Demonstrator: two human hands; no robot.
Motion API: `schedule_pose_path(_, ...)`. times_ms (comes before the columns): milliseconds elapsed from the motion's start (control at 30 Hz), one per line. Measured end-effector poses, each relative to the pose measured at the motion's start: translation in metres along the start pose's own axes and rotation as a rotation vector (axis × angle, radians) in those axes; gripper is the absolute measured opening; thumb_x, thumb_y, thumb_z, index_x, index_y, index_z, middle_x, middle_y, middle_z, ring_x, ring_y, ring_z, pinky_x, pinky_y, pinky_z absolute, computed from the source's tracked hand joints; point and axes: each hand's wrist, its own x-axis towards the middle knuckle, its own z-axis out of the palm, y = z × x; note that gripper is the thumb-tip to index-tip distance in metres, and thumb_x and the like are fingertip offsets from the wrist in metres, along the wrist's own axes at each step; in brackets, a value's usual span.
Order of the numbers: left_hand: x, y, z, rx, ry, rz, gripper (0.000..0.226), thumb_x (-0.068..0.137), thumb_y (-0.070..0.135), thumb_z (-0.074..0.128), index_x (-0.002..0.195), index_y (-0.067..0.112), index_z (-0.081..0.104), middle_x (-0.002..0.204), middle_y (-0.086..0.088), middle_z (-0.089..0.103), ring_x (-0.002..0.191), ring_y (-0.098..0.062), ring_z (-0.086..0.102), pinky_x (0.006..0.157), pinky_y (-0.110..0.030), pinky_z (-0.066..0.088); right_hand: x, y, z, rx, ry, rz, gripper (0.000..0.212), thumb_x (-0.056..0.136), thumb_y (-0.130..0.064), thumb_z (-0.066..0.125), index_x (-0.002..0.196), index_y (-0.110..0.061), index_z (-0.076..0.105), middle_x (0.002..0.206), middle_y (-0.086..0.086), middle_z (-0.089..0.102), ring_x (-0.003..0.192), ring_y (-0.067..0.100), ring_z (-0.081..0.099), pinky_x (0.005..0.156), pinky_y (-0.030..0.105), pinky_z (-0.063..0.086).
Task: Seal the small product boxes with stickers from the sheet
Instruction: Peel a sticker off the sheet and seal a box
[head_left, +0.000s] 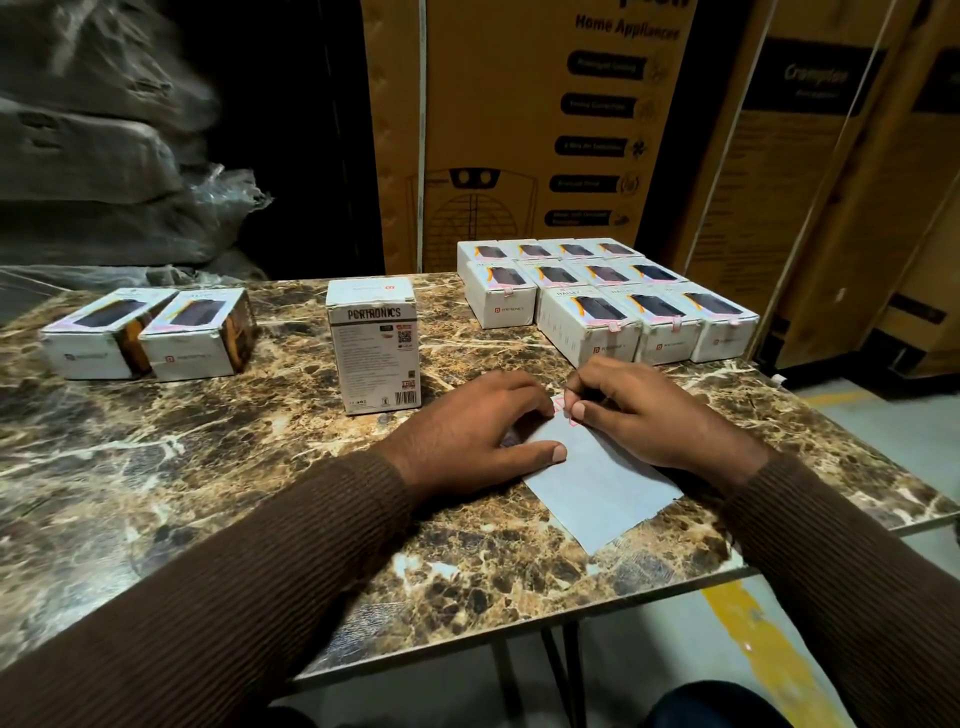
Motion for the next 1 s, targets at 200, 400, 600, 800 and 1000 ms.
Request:
schedule_pose_path(200,0.001,0.000,0.000,0.022,0.004,0.006,0.055,0.102,0.061,0.054,0.136,0.018,0.061,0.128,0.004,0.059,0.115,-0.012,0.053,0.097,-0.040,0.053,-0.004,0.000,-0.005,0.081,-0.010,0.044,0.013,0.106,-0.022,0.058,0.097,-0.027,0.066,0.096,-0.015,0.067,0.092,0.001,0.061,0.077,0.029,0.046)
schedule_pose_path(400,-0.001,-0.001,0.002,0.010,0.030,0.015,0.052,0.102,0.060,0.055,0.134,0.019,0.061,0.125,0.005,0.059,0.111,-0.010,0.054,0.093,-0.039,0.055,-0.009,-0.002,-0.006,0.129,0.031,0.075,0.012,0.106,-0.024,0.059,0.097,-0.030,0.065,0.094,-0.015,0.071,0.091,0.005,0.067,0.084,0.043,0.057)
schedule_pose_path(600,-0.005,-0.002,-0.001,-0.064,0.117,0.016,0.055,0.100,0.058,0.058,0.139,0.021,0.056,0.131,0.006,0.058,0.108,-0.005,0.053,0.093,-0.034,0.057,-0.007,-0.010,-0.013,0.058,0.011,0.064,0.011,0.106,-0.023,0.058,0.098,-0.029,0.063,0.095,-0.017,0.068,0.091,0.000,0.064,0.083,0.038,0.055)
schedule_pose_path(800,-0.016,-0.007,-0.029,-0.082,0.345,0.071,0.026,0.101,0.034,0.067,0.121,0.018,0.069,0.117,0.006,0.065,0.103,-0.003,0.058,0.089,-0.026,0.056,0.004,-0.025,-0.027,-0.015,0.029,0.002,0.011,0.105,-0.023,0.060,0.096,-0.031,0.062,0.096,-0.018,0.061,0.090,-0.001,0.056,0.074,0.027,0.040)
schedule_pose_path(1000,-0.053,-0.043,-0.092,0.032,0.654,0.002,0.022,0.097,0.028,0.075,0.114,0.015,0.074,0.114,0.002,0.067,0.108,-0.017,0.062,0.091,-0.043,0.054,0.030,-0.077,-0.040,0.015,0.154,-0.114,0.008,0.105,-0.023,0.059,0.098,-0.023,0.064,0.096,-0.012,0.062,0.089,0.002,0.055,0.069,0.026,0.037)
